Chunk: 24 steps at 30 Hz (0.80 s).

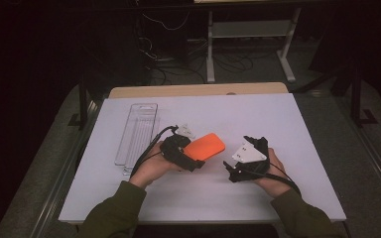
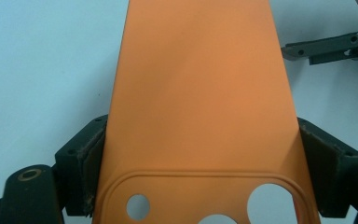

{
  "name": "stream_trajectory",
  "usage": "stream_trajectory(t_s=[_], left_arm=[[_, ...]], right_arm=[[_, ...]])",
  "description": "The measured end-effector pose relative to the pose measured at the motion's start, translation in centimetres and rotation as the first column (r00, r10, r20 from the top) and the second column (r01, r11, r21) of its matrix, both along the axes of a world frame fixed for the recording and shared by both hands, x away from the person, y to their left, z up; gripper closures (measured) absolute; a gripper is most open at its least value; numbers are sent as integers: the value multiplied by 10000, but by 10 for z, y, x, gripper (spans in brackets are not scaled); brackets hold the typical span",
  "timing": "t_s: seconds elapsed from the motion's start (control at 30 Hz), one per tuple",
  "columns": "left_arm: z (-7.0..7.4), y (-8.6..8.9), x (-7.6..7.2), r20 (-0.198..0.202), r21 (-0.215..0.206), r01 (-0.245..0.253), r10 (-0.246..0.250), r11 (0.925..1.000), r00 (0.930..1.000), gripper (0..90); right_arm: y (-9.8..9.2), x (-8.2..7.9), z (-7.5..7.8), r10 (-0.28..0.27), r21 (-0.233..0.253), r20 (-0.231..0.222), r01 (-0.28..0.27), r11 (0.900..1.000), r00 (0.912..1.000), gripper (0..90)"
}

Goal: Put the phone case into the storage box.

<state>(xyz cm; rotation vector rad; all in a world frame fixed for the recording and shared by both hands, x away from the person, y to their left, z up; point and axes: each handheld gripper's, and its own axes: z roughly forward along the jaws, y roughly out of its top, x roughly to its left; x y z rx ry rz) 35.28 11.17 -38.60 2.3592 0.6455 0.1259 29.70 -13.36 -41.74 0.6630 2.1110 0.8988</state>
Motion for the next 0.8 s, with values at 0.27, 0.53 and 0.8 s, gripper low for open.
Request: stream_trajectory(t_s=[0.27,0.53,0.8], left_arm=[[0,-1,-1,-32,4,27,-27,10000,10000,154],[-1,-2,-2,-104,-230,-151,149,9996,9998,154],[-1,-2,-2,-75,-295,-219,217,9993,9997,154]], right_arm=[[4,-4,-1,154,-623,535,-121,9980,9984,0],[6,-6,-2,324,-1265,1212,-169,9918,9921,0],[7,-8,-1,464,-1748,1568,-185,9844,9865,0]])
